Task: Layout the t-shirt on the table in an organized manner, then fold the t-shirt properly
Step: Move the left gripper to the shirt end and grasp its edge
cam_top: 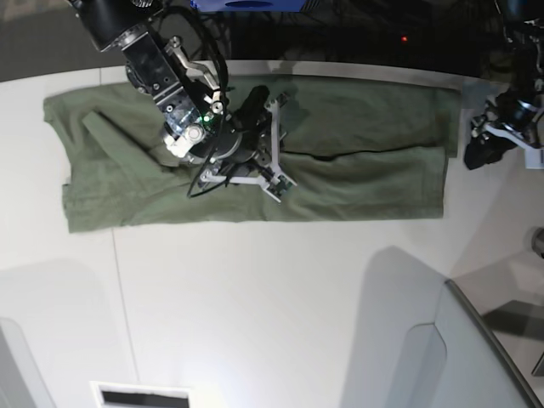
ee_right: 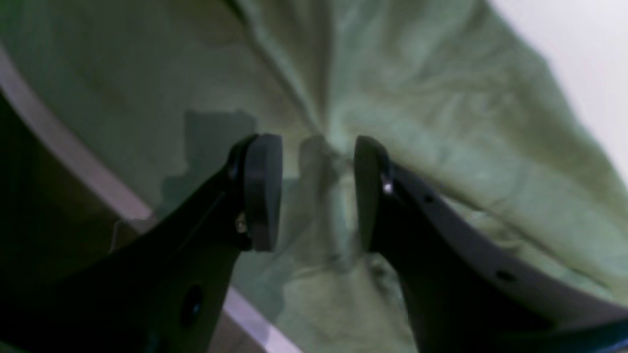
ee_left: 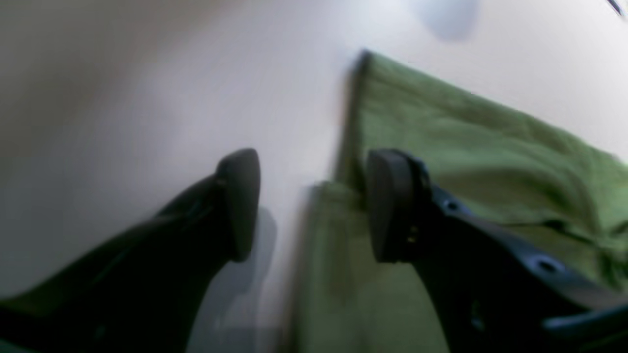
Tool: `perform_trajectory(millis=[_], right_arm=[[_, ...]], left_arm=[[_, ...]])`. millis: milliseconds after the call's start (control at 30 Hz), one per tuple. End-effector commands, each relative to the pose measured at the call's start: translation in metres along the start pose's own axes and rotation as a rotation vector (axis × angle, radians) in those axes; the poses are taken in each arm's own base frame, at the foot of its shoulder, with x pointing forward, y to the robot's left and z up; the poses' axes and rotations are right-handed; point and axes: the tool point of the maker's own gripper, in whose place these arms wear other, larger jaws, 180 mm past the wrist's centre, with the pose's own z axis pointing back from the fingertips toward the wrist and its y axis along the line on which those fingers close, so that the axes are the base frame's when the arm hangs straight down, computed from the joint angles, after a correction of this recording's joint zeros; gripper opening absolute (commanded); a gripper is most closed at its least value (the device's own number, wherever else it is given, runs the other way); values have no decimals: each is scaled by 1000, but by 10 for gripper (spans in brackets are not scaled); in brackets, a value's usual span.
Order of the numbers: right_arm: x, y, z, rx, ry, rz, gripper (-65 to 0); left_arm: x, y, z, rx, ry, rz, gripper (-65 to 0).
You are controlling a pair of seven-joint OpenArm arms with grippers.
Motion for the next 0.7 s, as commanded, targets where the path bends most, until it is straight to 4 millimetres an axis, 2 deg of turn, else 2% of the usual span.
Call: perform_trajectory(millis=[0, 167, 200, 233, 300, 400, 567, 667], right_arm=[[15, -3, 3, -5, -46, 3, -420], [11, 0, 2, 1, -39, -3, -420], [11, 1, 2, 2, -38, -3, -420], [10, 1, 2, 3, -37, -4, -420], [10, 1, 2, 3, -35, -4, -420], [9, 2, 2, 4, -34, -3, -420], [10, 3, 2, 7, -34, 2, -420], [9, 4, 2, 9, -33, 3, -420]], left_arm=[[23, 2, 1, -11, -58, -9, -309], [16, 8, 0, 3, -49, 18, -306], [17, 9, -2, 6, -52, 22, -288], [16, 12, -3, 12, -48, 32, -252], [8, 19, -3, 28, -32, 55, -140], [3, 22, -3, 35, -23, 66, -41], [-5, 18, -6, 31, -5, 66, -35], [-18, 4, -21, 12, 36, 37, -35]])
